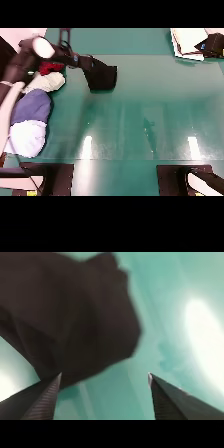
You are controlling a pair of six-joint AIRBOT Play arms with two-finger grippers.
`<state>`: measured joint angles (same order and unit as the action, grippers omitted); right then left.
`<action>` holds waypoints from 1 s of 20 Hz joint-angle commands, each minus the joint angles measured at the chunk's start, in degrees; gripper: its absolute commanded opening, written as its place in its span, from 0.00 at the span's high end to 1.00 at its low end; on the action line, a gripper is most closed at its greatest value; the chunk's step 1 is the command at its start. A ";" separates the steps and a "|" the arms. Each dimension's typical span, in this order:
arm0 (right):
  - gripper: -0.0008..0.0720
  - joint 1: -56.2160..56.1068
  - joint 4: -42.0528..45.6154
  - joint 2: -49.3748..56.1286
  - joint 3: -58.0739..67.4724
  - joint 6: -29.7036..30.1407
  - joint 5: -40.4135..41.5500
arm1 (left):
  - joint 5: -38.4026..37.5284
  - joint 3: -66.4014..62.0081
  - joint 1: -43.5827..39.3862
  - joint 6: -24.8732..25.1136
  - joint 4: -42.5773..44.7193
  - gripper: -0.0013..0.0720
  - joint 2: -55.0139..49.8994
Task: Fold the shirts.
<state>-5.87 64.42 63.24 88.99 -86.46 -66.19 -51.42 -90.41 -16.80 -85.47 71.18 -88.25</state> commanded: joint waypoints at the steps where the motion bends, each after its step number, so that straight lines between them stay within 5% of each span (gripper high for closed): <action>1: 0.97 -0.07 -0.02 0.02 0.02 0.00 0.17 | 4.96 -0.02 0.07 -0.11 0.22 0.09 -10.19; 7: 0.97 -0.09 0.00 0.04 0.02 -0.02 0.24 | 14.01 -0.09 0.07 -0.02 -0.72 0.10 -13.57; 8: 0.97 -0.09 -0.02 0.04 0.02 -0.02 0.24 | 14.49 -0.33 0.07 0.00 -0.68 0.28 -13.51; 10: 0.97 -0.09 -0.02 0.02 0.02 0.00 0.24 | 14.29 -1.62 0.07 0.04 -0.66 0.89 -13.49; 11: 0.97 -0.09 -0.02 0.00 0.02 -0.02 0.22 | 13.38 -2.73 0.07 0.48 -0.59 0.95 -13.33; 17: 0.97 -0.07 0.04 0.00 7.08 0.00 0.02 | 5.92 -18.64 0.07 1.01 5.95 0.95 -0.04; 20: 0.97 -0.07 0.07 0.00 13.77 0.00 0.02 | 0.98 -25.51 0.04 5.31 6.19 0.95 11.17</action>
<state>-5.93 64.45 63.24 97.67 -86.46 -66.06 -45.78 -109.58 -16.69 -83.11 75.68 -85.86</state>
